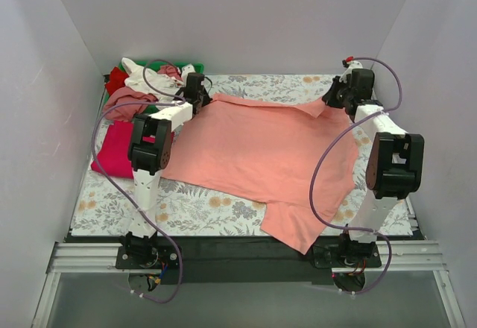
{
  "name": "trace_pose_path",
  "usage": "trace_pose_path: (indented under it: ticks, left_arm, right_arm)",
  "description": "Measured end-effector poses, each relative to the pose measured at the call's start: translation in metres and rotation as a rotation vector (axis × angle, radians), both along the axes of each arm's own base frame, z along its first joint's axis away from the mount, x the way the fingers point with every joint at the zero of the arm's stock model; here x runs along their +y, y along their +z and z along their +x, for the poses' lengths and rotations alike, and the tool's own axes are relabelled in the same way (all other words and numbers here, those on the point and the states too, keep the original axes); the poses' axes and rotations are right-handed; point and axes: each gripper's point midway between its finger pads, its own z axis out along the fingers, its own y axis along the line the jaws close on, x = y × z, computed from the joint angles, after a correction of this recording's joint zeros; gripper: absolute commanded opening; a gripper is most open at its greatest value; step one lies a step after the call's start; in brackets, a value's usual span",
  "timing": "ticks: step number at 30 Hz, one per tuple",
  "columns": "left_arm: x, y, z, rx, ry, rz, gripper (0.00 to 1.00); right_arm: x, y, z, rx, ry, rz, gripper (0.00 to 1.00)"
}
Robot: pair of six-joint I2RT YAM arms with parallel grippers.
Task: Fold and stack the t-shirts
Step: Flatten the tshirt out
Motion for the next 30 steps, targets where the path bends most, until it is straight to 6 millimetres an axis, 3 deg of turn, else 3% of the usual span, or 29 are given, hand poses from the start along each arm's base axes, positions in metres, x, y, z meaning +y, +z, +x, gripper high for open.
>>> trace_pose_path:
  ticks: [4,7,14,22,25,30]
  left_arm:
    - [0.003,0.008,-0.016,0.009,-0.012,-0.006,0.00]
    - [0.005,0.022,-0.028,-0.012,-0.027,-0.012,0.00]
    - [0.011,0.043,-0.058,-0.039,-0.055,-0.009,0.00]
    - [0.017,0.035,-0.080,-0.010,-0.063,0.007,0.00]
    - [0.019,0.031,-0.088,0.007,-0.060,0.010,0.00]
    - [0.020,0.041,-0.093,0.008,-0.053,0.002,0.00]
  right_arm:
    - [0.000,0.021,-0.021,-0.025,-0.013,0.005,0.01]
    - [0.001,0.025,-0.039,-0.022,-0.018,0.013,0.01]
    - [0.004,-0.002,-0.095,0.082,-0.044,0.053,0.01]
    - [0.010,-0.003,-0.149,0.117,-0.081,0.077,0.02]
    - [0.011,-0.006,-0.165,0.134,-0.090,0.075,0.01]
    - [-0.004,-0.004,-0.171,0.144,-0.168,0.032,0.01]
